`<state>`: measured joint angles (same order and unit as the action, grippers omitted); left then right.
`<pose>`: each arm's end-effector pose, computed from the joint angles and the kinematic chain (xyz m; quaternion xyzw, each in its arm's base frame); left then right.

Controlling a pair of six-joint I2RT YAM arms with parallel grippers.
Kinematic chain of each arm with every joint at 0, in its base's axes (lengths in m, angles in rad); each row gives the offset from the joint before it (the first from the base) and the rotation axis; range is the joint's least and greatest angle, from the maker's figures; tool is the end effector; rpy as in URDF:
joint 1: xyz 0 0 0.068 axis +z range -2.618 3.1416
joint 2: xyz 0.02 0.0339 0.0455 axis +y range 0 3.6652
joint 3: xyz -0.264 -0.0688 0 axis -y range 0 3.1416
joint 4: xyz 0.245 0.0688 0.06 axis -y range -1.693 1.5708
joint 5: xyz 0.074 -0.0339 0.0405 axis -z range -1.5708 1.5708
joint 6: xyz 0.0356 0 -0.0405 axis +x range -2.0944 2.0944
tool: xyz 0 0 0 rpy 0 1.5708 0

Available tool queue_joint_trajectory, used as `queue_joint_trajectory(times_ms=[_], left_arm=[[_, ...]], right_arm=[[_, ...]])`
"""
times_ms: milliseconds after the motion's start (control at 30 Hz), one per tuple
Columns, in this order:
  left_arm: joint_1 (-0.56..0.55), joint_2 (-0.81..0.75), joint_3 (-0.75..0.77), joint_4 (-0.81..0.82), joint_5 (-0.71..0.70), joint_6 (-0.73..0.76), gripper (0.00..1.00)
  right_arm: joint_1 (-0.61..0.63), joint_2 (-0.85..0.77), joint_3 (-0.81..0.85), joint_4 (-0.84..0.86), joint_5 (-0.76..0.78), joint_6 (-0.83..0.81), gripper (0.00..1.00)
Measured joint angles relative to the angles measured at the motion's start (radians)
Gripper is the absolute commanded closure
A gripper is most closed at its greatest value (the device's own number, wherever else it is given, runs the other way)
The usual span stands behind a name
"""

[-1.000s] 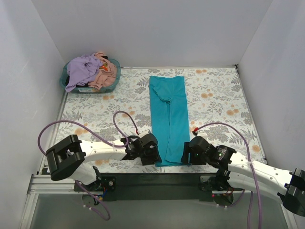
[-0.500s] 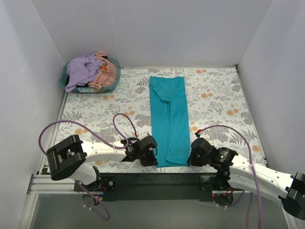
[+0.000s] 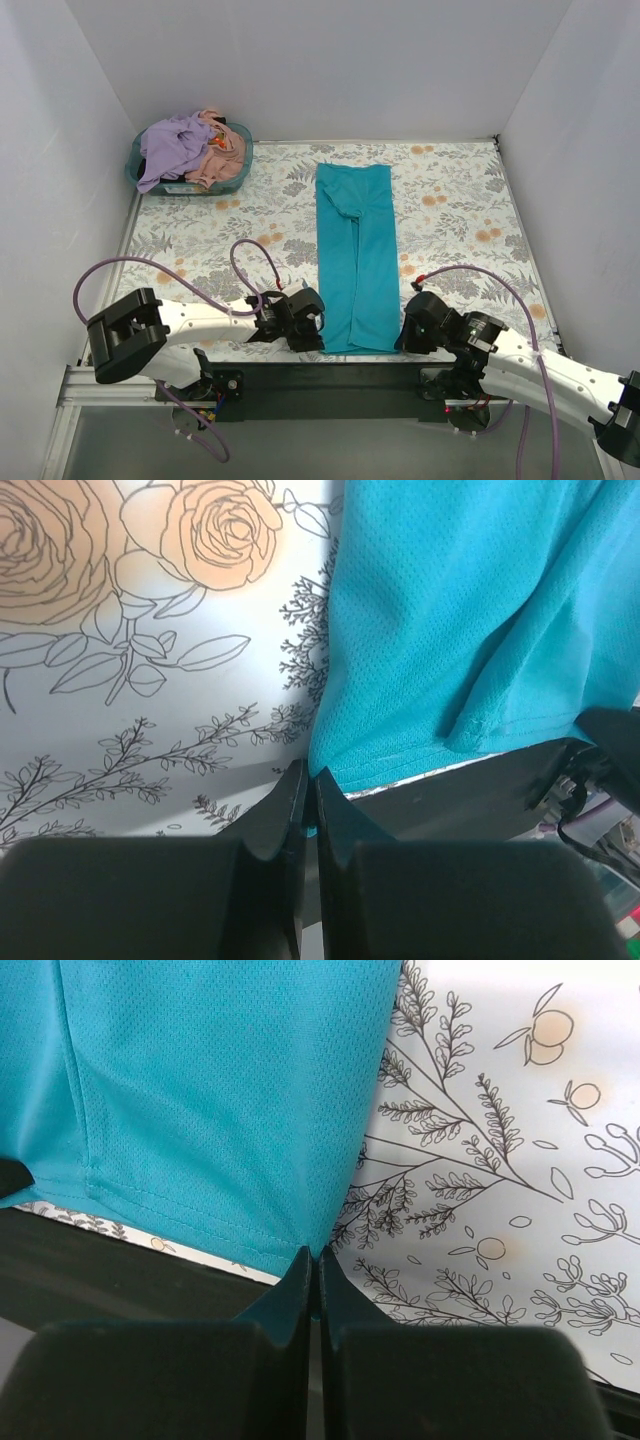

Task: Fold and stack the t-shirts
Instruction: Fold the tshirt

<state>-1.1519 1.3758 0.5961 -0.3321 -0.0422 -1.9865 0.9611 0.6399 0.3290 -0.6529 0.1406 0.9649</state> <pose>0.0965 -0.2130 0.1447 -0.3990 0.8881 -0.2274 0.0209 0.0740 0.0973 0.1636 0.0228 0.9519 0.2065 0.2253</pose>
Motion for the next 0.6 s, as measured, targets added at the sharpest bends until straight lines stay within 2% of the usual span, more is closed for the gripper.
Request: queue_joint_trajectory(times_ms=[333,600], left_arm=[[-0.003,-0.053,0.03,-0.019,-0.017,0.041,1.0],[0.082,0.04,0.264,-0.074,-0.081,0.131,1.0]], right_arm=[[0.0,0.014,0.087,-0.031,0.036,-0.039,0.99],[-0.016,0.167,0.24,0.024,0.223,-0.091,0.99]])
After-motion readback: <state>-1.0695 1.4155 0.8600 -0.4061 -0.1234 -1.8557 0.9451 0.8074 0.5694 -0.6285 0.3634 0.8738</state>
